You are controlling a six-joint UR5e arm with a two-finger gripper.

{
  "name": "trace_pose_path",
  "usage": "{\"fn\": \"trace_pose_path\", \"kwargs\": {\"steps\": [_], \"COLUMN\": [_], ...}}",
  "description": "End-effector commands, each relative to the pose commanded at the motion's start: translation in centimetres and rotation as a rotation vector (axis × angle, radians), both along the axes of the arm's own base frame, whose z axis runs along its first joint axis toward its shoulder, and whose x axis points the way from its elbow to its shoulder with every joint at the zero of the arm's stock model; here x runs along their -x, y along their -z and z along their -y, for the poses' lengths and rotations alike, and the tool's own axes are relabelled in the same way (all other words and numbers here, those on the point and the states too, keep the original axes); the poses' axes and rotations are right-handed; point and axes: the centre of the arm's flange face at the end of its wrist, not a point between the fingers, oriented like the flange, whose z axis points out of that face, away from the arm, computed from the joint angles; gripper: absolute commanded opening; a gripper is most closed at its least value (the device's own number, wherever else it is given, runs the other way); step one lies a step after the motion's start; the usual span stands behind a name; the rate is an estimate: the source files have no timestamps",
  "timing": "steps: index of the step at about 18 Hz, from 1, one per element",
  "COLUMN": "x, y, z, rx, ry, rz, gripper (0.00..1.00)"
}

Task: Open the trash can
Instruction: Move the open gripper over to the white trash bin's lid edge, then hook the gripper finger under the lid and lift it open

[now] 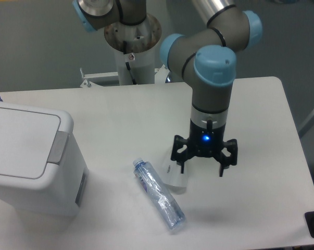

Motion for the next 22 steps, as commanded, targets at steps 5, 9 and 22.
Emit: {"fn": "trace_pose_path", "kwargs": {"steps": [5,9,22], "x": [-5.1,-10.1,-17.4], "y": [-5.9,-7.6,-4.8], "z": [-0.8,-2.4,-5.3], "rx": [-0.146,-0.165,-0.107], "ry": [-0.003,0.042,0.1], "rz": [0.072,0.078,0.127], "gripper": [1.0,1.0,1.0]}}
